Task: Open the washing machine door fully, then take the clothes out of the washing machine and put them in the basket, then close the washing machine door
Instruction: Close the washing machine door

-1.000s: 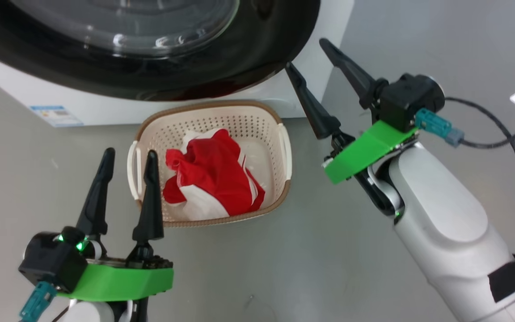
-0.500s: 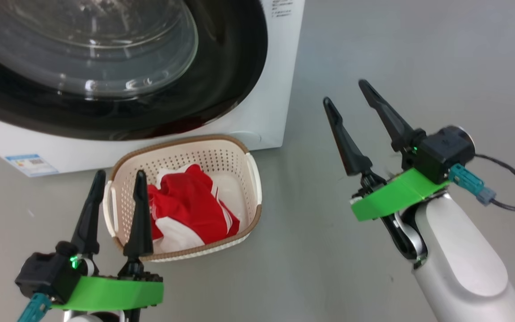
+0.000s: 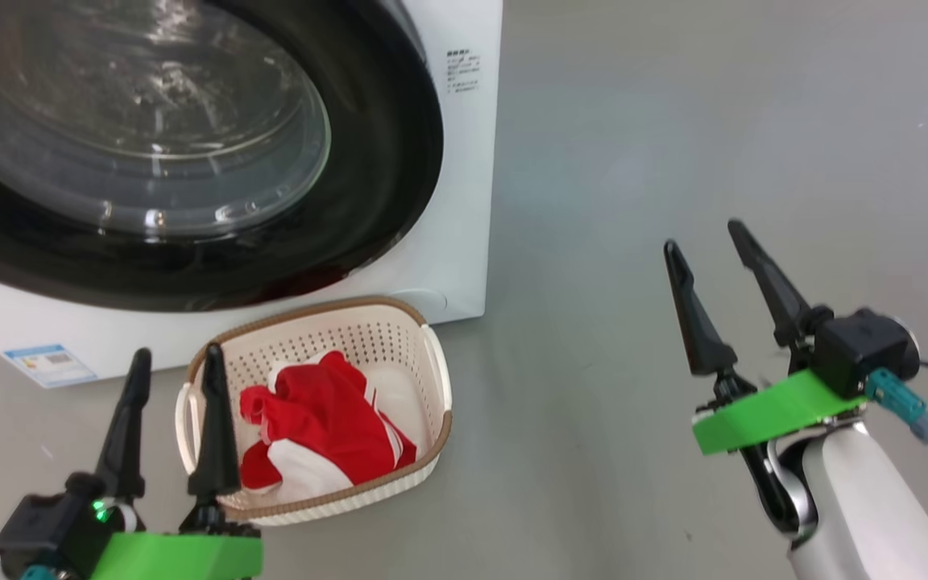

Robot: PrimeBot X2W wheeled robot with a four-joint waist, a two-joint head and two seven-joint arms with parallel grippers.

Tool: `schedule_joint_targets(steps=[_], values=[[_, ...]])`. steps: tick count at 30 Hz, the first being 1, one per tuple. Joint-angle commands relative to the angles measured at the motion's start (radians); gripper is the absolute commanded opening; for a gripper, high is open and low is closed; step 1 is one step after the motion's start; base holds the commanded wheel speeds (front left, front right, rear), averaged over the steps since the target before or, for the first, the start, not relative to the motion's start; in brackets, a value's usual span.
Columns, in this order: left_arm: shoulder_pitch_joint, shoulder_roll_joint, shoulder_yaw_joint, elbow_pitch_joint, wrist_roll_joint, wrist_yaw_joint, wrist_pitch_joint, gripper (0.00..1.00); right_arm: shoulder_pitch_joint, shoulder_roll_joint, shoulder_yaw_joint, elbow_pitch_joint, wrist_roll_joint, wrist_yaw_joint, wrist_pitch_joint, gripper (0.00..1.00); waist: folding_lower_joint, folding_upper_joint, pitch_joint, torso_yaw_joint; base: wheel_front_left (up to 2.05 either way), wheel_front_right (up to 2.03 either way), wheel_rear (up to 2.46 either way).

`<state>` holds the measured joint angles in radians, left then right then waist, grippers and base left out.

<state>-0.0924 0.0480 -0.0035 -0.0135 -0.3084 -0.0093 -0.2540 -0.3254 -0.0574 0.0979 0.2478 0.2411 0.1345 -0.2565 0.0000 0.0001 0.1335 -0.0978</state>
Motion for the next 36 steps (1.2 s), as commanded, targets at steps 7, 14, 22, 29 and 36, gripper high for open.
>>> schedule_joint_targets(steps=[7, 14, 22, 29, 36], values=[[0.034, 0.009, 0.067, -0.062, 0.032, -0.015, -0.008, 1.00, 0.061, 0.007, -0.002, -0.067, -0.025, -0.004, -0.005, 1.00, 0.0000, -0.0001, -0.037, -0.017, 0.00, 0.00, 0.00], [0.068, 0.008, 0.081, -0.066, 0.056, -0.035, -0.008, 1.00, 0.116, 0.007, 0.001, -0.087, -0.037, -0.004, -0.005, 1.00, 0.0000, -0.0001, -0.077, -0.020, 0.00, 0.00, 0.00], [0.117, 0.012, 0.110, -0.052, 0.081, -0.052, -0.008, 1.00, 0.171, 0.007, 0.009, -0.095, -0.026, -0.004, -0.005, 1.00, 0.0000, -0.0001, -0.116, -0.028, 0.00, 0.00, 0.00], [0.141, 0.011, 0.128, -0.048, 0.083, -0.067, -0.008, 1.00, 0.212, 0.007, 0.004, -0.117, -0.036, -0.004, -0.005, 1.00, 0.0000, -0.0001, -0.136, -0.024, 0.00, 0.00, 0.00], [0.169, 0.010, 0.144, -0.047, 0.084, -0.078, -0.008, 1.00, 0.236, 0.007, 0.006, -0.128, -0.044, -0.004, -0.005, 1.00, 0.0000, -0.0001, -0.156, -0.023, 0.00, 0.00, 0.00]])
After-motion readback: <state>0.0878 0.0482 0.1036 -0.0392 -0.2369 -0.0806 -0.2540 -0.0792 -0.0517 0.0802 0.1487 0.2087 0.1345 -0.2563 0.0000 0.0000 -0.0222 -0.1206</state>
